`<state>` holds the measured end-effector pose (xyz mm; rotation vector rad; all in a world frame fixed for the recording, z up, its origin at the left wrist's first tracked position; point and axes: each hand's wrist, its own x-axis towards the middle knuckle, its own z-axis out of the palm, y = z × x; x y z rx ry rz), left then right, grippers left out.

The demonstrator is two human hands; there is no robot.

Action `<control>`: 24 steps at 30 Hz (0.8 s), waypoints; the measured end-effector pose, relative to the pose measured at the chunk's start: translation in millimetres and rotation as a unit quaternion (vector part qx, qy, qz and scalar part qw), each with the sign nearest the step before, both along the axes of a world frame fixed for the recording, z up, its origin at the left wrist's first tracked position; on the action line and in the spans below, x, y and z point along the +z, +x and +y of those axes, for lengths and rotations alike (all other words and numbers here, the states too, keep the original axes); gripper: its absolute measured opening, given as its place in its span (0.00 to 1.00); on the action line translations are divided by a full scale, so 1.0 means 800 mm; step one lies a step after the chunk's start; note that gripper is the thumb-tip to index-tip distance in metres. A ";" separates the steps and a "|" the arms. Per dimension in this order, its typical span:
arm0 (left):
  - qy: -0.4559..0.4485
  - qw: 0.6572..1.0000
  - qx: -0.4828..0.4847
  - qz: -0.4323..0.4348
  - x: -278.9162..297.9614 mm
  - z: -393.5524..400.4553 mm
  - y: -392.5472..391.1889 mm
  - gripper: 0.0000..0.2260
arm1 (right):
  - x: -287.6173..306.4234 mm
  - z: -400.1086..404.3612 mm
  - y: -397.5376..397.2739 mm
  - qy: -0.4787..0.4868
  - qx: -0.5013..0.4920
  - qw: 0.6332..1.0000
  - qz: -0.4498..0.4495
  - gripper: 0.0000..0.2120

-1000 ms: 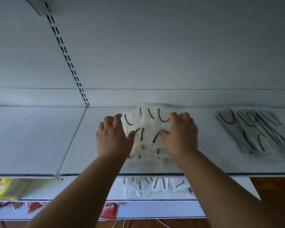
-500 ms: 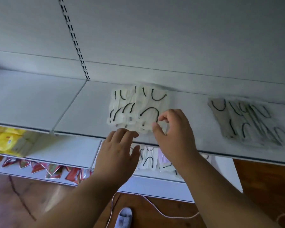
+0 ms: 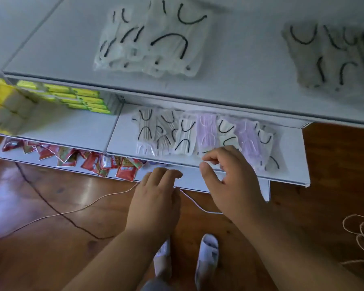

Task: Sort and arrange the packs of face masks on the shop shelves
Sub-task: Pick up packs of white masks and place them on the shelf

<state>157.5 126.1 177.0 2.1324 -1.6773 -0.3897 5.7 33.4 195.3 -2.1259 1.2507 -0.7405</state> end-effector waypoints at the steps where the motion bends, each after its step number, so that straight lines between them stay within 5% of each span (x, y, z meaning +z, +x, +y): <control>1: 0.018 1.000 0.003 0.002 -0.026 0.000 0.006 0.14 | -0.027 0.000 0.001 0.027 -0.006 1.000 0.015 0.08; 7: 0.113 0.993 0.024 0.031 -0.152 -0.021 0.032 0.17 | -0.186 -0.009 0.031 0.212 -0.024 0.971 0.110 0.16; 12: 0.130 0.990 0.027 0.053 -0.212 -0.047 0.045 0.17 | -0.280 -0.064 0.082 0.371 -0.102 0.921 0.051 0.17; 17: 0.144 0.987 0.021 0.073 -0.250 -0.073 0.054 0.16 | -0.329 -0.118 0.116 0.433 -0.176 0.884 0.009 0.20; 21: 0.174 0.979 0.036 0.104 -0.266 -0.090 0.059 0.17 | -0.344 -0.137 0.120 0.452 -0.234 0.861 -0.011 0.09; 24: 0.186 0.975 0.035 0.114 -0.270 -0.099 0.057 0.16 | -0.352 -0.133 0.121 0.428 -0.213 0.878 -0.001 0.19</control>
